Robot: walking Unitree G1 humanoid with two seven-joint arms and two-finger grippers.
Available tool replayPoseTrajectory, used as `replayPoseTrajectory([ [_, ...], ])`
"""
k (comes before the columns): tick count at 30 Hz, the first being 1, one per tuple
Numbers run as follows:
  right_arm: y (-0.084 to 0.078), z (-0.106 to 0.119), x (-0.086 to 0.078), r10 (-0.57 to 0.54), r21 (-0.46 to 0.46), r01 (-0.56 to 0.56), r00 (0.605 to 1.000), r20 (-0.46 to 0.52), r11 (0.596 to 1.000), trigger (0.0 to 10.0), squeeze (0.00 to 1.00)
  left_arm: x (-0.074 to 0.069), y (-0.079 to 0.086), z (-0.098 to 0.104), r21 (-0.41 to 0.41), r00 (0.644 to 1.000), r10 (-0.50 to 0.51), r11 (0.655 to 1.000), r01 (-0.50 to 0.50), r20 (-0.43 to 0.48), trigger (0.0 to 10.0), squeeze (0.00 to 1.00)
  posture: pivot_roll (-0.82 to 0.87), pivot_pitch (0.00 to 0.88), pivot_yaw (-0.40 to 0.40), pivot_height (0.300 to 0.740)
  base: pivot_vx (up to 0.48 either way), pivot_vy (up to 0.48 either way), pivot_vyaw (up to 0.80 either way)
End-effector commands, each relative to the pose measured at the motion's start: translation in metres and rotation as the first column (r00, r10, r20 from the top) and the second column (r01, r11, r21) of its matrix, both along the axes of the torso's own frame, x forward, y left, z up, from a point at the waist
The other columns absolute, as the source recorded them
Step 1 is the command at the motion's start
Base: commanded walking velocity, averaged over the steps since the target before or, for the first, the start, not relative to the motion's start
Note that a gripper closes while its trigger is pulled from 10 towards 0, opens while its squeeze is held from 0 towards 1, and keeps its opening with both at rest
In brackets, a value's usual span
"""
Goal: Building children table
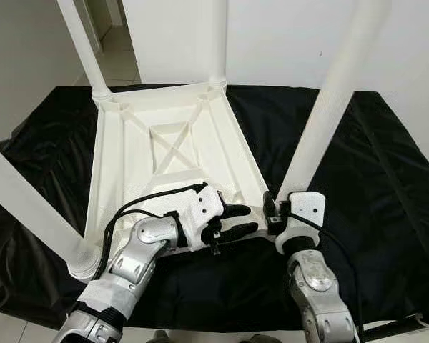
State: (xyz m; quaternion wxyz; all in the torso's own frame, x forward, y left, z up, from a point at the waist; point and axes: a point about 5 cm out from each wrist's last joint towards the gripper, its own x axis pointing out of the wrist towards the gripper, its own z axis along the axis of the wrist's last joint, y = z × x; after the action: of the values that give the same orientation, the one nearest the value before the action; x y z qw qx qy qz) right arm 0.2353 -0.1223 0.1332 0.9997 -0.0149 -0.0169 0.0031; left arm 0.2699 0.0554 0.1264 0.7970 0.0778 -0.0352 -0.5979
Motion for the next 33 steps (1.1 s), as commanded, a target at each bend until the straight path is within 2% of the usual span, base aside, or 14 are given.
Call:
replayPoseTrajectory([
  [1, 0.000, 0.005, 0.000, -0.010, 0.019, 0.010, 1.000, 0.012, 1.000, 10.0, 0.00, -0.001, -0.001, -0.002, 0.016, 1.000, -0.012, 1.000, 0.012, 0.003, 10.0, 0.00, -0.09, 0.000, 0.031, 0.740, 0.000, 0.000, 0.00],
  [2, 0.000, 0.005, 0.000, -0.010, 0.019, 0.010, 1.000, 0.012, 1.000, 10.0, 0.00, -0.001, -0.001, -0.002, 0.016, 1.000, -0.012, 1.000, 0.012, 0.003, 10.0, 0.00, -0.09, 0.000, 0.031, 0.740, 0.000, 0.000, 0.00],
  [3, -0.001, 0.006, 0.000, -0.007, 0.032, 0.007, 1.000, 0.014, 0.999, 10.0, 0.27, -0.001, -0.001, -0.002, 0.016, 1.000, -0.012, 1.000, 0.012, 0.004, 10.0, 0.00, -0.09, 0.000, 0.031, 0.740, 0.000, 0.000, 0.00],
  [4, -0.002, 0.006, 0.000, -0.004, 0.040, 0.004, 1.000, 0.015, 0.999, 10.0, 0.27, 0.000, -0.001, -0.002, 0.016, 1.000, -0.012, 1.000, 0.012, 0.004, 10.0, 0.00, -0.09, 0.000, 0.032, 0.740, 0.000, 0.000, 0.00],
  [5, -0.003, 0.007, 0.000, 0.006, 0.052, -0.007, 1.000, 0.020, 0.999, 10.0, 1.00, 0.000, -0.001, -0.001, 0.015, 1.000, -0.012, 1.000, 0.012, 0.005, 10.0, 0.00, -0.09, 0.000, 0.029, 0.740, 0.000, 0.000, 0.00],
  [10, -0.008, 0.010, -0.001, 0.015, 0.045, -0.016, 0.999, 0.033, 0.999, 10.0, 1.00, 0.000, -0.001, -0.001, 0.015, 1.000, -0.012, 1.000, 0.011, 0.007, 10.0, 0.00, -0.09, 0.000, 0.029, 0.740, 0.000, 0.000, 0.00],
  [11, -0.016, 0.010, -0.002, 0.092, 0.021, -0.093, 0.995, 0.027, 0.995, 10.0, 0.00, 0.000, -0.001, 0.000, 0.016, 1.000, -0.008, 1.000, 0.008, 0.010, 10.0, 0.00, -0.08, 0.000, 0.028, 0.740, 0.000, 0.000, 0.00],
  [12, -0.019, 0.010, -0.003, 0.134, 0.014, -0.134, 0.991, 0.022, 0.991, 10.0, 0.00, 0.001, -0.001, 0.000, 0.016, 1.000, -0.007, 1.000, 0.007, 0.011, 10.0, 0.00, -0.08, 0.000, 0.028, 0.740, 0.000, 0.000, 0.00],
  [14, -0.019, 0.010, -0.003, 0.134, 0.014, -0.134, 0.991, 0.022, 0.991, 10.0, 0.00, 0.001, -0.001, 0.000, 0.016, 1.000, -0.007, 1.000, 0.007, 0.011, 10.0, 0.00, -0.08, 0.000, 0.028, 0.740, 0.000, 0.000, 0.00],
  [16, -0.025, 0.009, -0.002, 0.223, -0.041, -0.223, 0.975, 0.010, 0.974, 10.0, 0.00, 0.001, -0.001, 0.000, 0.015, 1.000, -0.006, 1.000, 0.006, 0.012, 10.0, 0.00, -0.08, 0.000, 0.029, 0.740, 0.000, 0.000, 0.00],
  [17, -0.025, 0.009, -0.002, 0.223, -0.041, -0.223, 0.975, 0.010, 0.974, 10.0, 0.00, 0.001, -0.001, 0.000, 0.015, 1.000, -0.006, 1.000, 0.006, 0.012, 10.0, 0.00, -0.08, 0.000, 0.029, 0.740, 0.000, 0.000, 0.00],
  [20, -0.035, 0.006, 0.002, 0.353, -0.104, -0.352, 0.936, -0.016, 0.930, 10.0, 0.00, 0.002, -0.002, 0.001, 0.014, 1.000, -0.003, 1.000, 0.002, 0.015, 10.0, 0.00, -0.08, 0.000, 0.032, 0.740, 0.000, 0.000, 0.00],
  [27, -0.041, 0.005, 0.011, 0.430, -0.132, -0.429, 0.903, -0.027, 0.894, 10.0, 0.00, 0.003, -0.002, 0.002, 0.011, 1.000, 0.006, 1.000, -0.006, 0.018, 10.0, 0.00, -0.07, 0.000, 0.031, 0.740, 0.000, 0.000, 0.00],
  [33, -0.043, 0.005, 0.026, 0.539, -0.164, -0.541, 0.840, -0.058, 0.825, 10.0, 0.00, 0.002, 0.000, 0.003, 0.010, 1.000, -0.007, 1.000, 0.007, 0.008, 10.0, 0.00, -0.07, 0.000, 0.033, 0.740, 0.000, 0.000, 0.00],
])
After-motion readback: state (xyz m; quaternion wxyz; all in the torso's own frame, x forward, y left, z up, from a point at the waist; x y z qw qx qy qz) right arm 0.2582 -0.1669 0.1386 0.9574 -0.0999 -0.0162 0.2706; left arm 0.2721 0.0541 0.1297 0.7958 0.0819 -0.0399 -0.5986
